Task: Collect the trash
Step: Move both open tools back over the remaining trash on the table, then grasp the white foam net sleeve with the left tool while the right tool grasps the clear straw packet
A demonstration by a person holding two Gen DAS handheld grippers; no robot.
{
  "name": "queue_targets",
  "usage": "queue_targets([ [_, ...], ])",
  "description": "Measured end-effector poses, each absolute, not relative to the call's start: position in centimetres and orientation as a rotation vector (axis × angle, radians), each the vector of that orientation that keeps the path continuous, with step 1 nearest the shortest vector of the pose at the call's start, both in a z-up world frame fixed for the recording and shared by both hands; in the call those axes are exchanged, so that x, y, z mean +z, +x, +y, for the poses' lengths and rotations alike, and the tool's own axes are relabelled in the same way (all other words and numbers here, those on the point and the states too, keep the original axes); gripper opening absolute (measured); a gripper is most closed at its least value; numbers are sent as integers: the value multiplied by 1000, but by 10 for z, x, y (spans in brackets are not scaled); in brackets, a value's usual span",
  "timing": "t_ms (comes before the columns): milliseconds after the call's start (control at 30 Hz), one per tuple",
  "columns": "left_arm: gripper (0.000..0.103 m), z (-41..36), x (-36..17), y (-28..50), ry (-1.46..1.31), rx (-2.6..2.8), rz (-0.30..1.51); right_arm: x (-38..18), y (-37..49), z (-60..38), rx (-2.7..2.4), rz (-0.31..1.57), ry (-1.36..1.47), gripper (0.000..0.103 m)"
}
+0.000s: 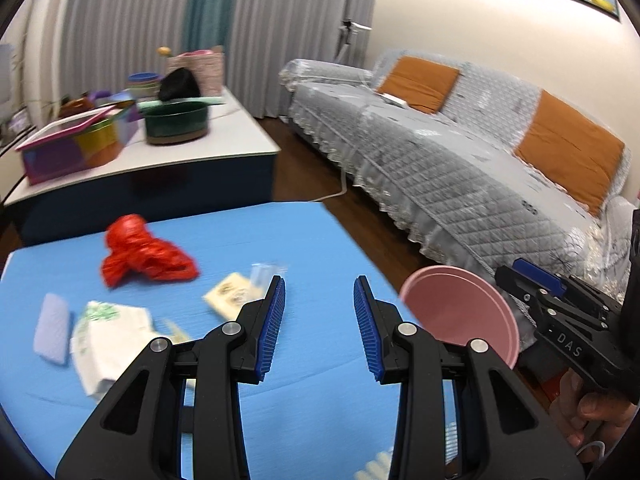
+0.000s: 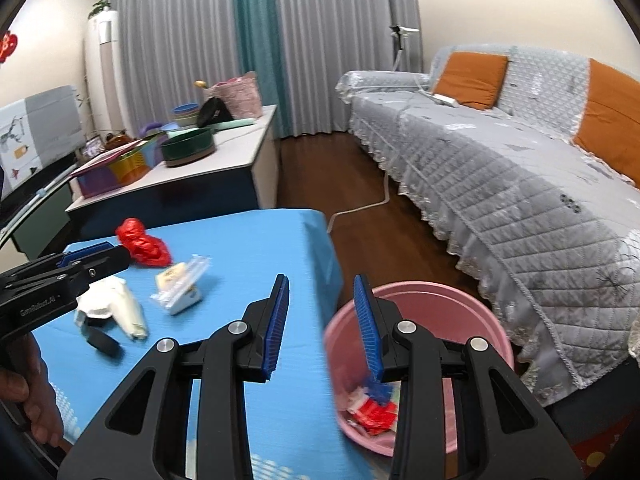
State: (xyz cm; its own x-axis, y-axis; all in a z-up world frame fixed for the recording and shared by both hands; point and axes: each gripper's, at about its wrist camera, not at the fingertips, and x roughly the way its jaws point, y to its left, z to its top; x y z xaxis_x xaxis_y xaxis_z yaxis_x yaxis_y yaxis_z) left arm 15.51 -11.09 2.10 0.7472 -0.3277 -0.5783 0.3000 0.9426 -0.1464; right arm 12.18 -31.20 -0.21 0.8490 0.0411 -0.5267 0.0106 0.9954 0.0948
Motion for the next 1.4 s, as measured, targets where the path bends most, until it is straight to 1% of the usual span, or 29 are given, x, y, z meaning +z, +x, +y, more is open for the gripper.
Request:
queue_targets([
  [67,36,-95,21,156,-59,-314,641,-2,126,-297,43,555,84,33],
  [600,36,24,10,161,-176,-83,649,-24,172,-193,230,611,28,33],
  [767,36,54,0,165,-205,26,667,-39,187,-177,249,651,29,34],
  [1100,36,98,-21,181,-259,236,701,-64,218,-173,259,739,95,35],
  [1133,40,103,-26,185,-267,256,711,-67,221,-173,261,750,104,35],
  [1167,47,108,-31,189,-275,275,725,-69,223,-173,262,758,108,35],
  [1200,49,112,-35,192,-278,287,734,-72,226,-172,263,766,112,35],
  [1300,52,123,-48,200,-296,326,775,-77,231,-171,265,788,113,36],
  [1333,55,127,-54,204,-306,336,797,-78,233,-171,266,793,114,36],
  [1400,55,130,-61,210,-318,345,826,-80,234,-171,266,802,117,36],
])
